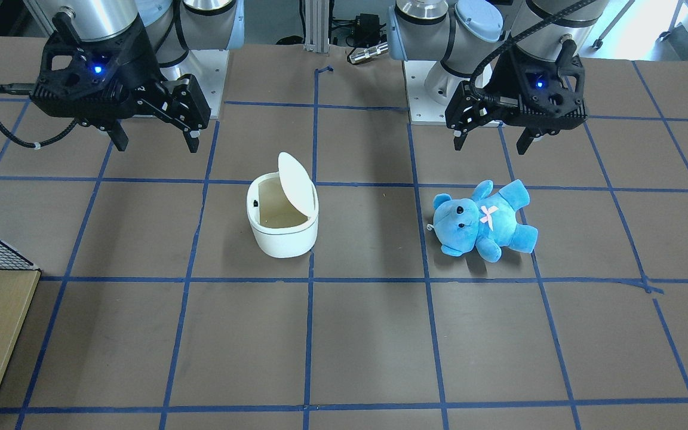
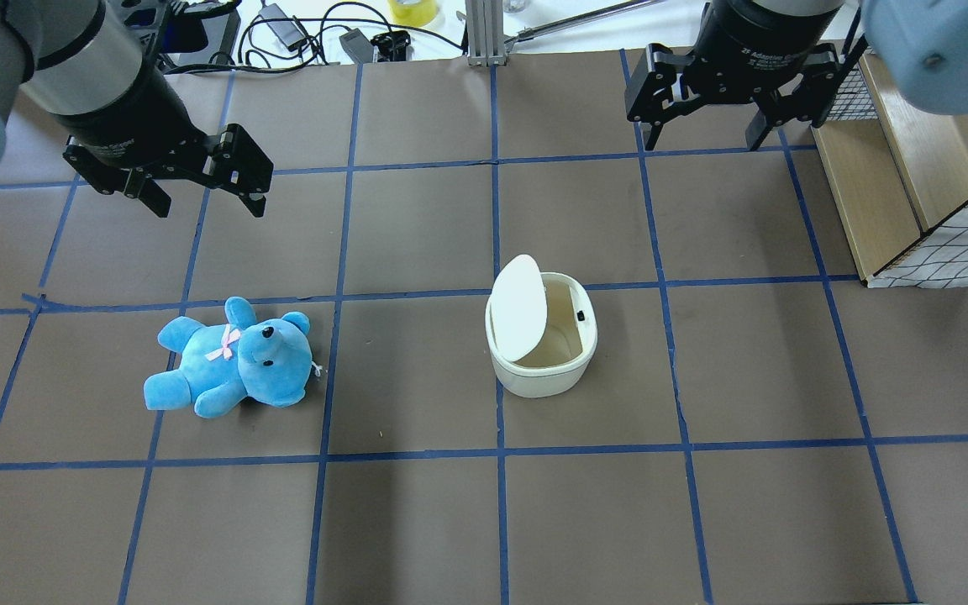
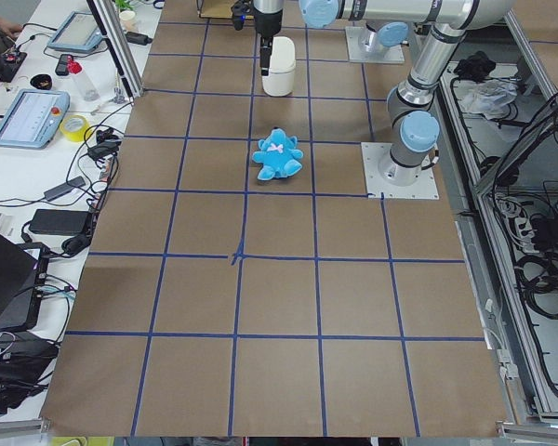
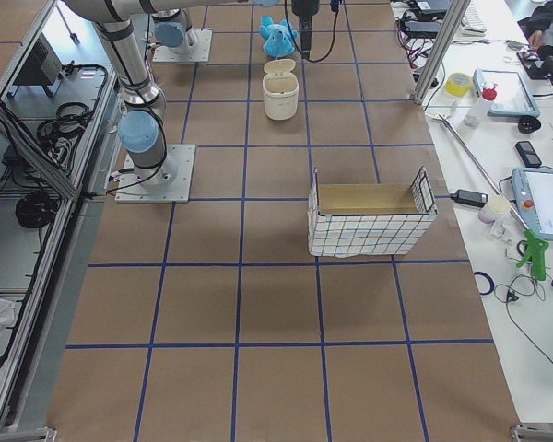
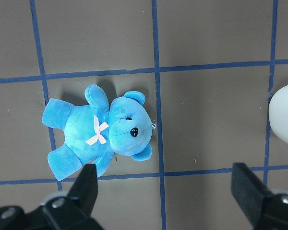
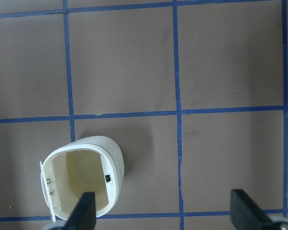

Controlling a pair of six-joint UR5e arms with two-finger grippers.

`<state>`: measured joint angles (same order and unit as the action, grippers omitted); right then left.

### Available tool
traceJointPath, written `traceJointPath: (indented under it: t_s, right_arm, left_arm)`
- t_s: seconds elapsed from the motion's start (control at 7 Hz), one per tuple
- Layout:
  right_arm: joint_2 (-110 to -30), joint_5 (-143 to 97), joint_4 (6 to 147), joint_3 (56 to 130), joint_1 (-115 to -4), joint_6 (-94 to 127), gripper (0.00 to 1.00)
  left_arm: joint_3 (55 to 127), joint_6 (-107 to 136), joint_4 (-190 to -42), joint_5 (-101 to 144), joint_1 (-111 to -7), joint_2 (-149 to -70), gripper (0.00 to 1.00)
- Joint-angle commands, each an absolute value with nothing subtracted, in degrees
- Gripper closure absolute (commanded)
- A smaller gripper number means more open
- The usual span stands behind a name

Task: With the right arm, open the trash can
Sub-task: 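Raise the right gripper up and away from the opened trash can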

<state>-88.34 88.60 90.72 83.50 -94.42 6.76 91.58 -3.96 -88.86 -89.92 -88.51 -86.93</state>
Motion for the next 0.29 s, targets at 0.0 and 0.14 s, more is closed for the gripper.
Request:
traceJointPath:
  t_s: [0.0,0.14]
  right_arm:
    - [-88.33,88.77,91.40,83.58,-94.39,6.94,0.00]
    - [-88.42,88.86,91.15,83.58,-94.48,6.94,0.00]
  left_arm:
    - [91.58,-3.96,-88.86,-89.91,-88.51,-86.92,0.00]
    - [91.58,-3.96,-88.86,-89.91,-88.51,-86.92,0.00]
